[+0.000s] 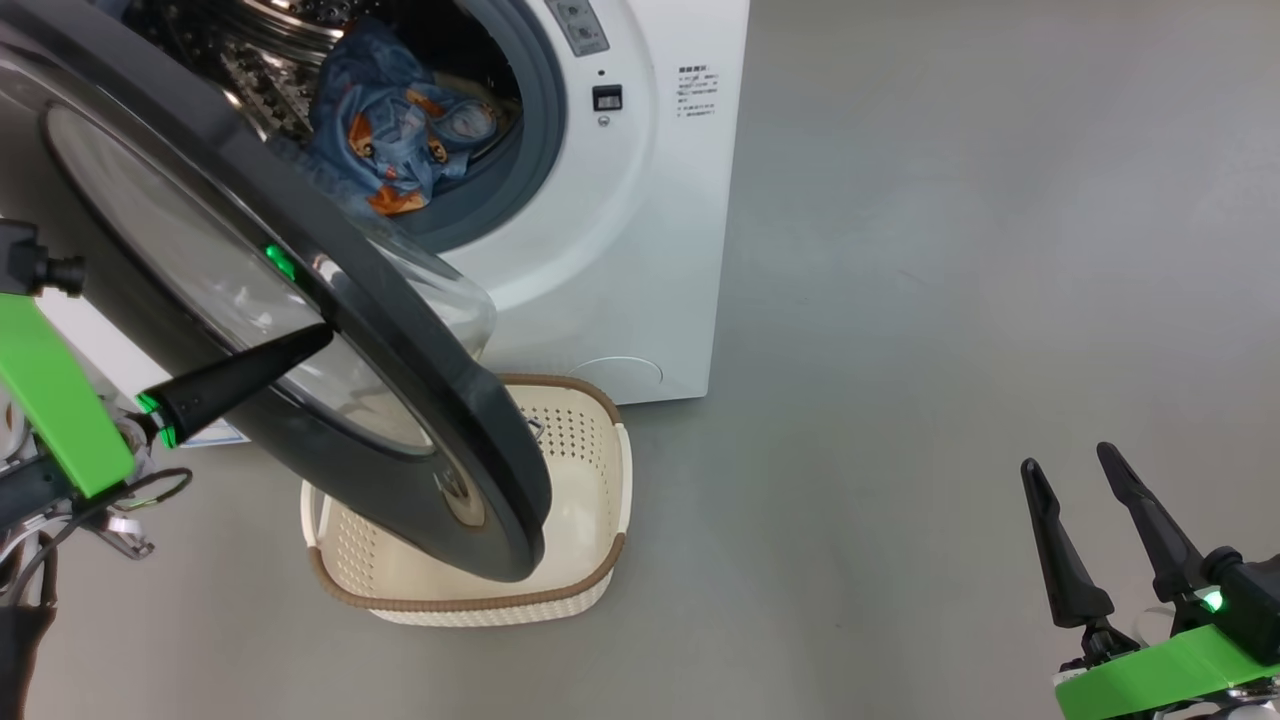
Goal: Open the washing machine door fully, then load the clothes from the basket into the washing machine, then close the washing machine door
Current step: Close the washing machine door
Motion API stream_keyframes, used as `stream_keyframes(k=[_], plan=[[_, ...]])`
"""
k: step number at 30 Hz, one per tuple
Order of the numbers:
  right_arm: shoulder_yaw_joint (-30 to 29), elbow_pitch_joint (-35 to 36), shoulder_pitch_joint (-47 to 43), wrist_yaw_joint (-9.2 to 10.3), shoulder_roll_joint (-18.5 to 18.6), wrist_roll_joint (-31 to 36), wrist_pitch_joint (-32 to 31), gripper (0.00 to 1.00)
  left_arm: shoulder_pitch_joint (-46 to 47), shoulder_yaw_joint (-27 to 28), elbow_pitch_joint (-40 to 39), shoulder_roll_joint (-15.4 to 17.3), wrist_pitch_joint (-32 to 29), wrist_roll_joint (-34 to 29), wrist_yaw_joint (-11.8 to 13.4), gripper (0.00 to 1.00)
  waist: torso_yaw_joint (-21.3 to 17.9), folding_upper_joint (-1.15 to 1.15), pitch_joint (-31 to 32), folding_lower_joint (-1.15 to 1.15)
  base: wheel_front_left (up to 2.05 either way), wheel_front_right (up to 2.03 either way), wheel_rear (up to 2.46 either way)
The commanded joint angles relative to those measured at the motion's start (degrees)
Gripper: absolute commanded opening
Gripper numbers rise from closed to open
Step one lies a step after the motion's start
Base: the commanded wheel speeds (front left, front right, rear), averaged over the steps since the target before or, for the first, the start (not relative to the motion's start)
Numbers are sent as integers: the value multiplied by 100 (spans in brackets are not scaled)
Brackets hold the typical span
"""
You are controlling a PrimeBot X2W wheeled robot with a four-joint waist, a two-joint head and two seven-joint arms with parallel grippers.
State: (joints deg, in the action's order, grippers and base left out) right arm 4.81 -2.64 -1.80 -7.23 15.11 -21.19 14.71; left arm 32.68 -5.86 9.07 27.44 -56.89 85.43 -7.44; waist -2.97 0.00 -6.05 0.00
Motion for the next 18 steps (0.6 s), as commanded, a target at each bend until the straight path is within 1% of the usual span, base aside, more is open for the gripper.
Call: stream_keyframes(k=[1, 7, 14, 15, 17, 18], plan=[[53, 146, 10, -25, 101, 41, 29, 100, 238, 213, -136, 225, 37, -63, -4, 0, 22, 0, 10, 0, 0, 0, 0], [89, 123, 21, -25, 81, 43, 29, 100, 14, 273, -81, 266, 116, 4, -4, 0, 143, 0, 82, 0, 0, 0, 0], [94, 107, -58, -25, 74, 29, 29, 100, -557, 418, -75, 267, 397, 34, -4, 0, 292, 0, 181, 0, 0, 0, 0], [96, 106, -66, -25, 73, 27, 29, 100, -650, 442, -77, 258, 466, 25, -4, 8, 310, 0, 192, 0, 0, 0, 0], [96, 112, -72, -25, 73, 22, 29, 100, -828, 467, -81, 244, 614, -23, -4, 47, 355, 0, 196, 0, 0, 0, 0], [104, 112, -73, -25, 75, 20, 29, 100, -916, 476, -76, 235, 703, -58, -4, 100, 370, 0, 203, 0, 0, 0, 0]])
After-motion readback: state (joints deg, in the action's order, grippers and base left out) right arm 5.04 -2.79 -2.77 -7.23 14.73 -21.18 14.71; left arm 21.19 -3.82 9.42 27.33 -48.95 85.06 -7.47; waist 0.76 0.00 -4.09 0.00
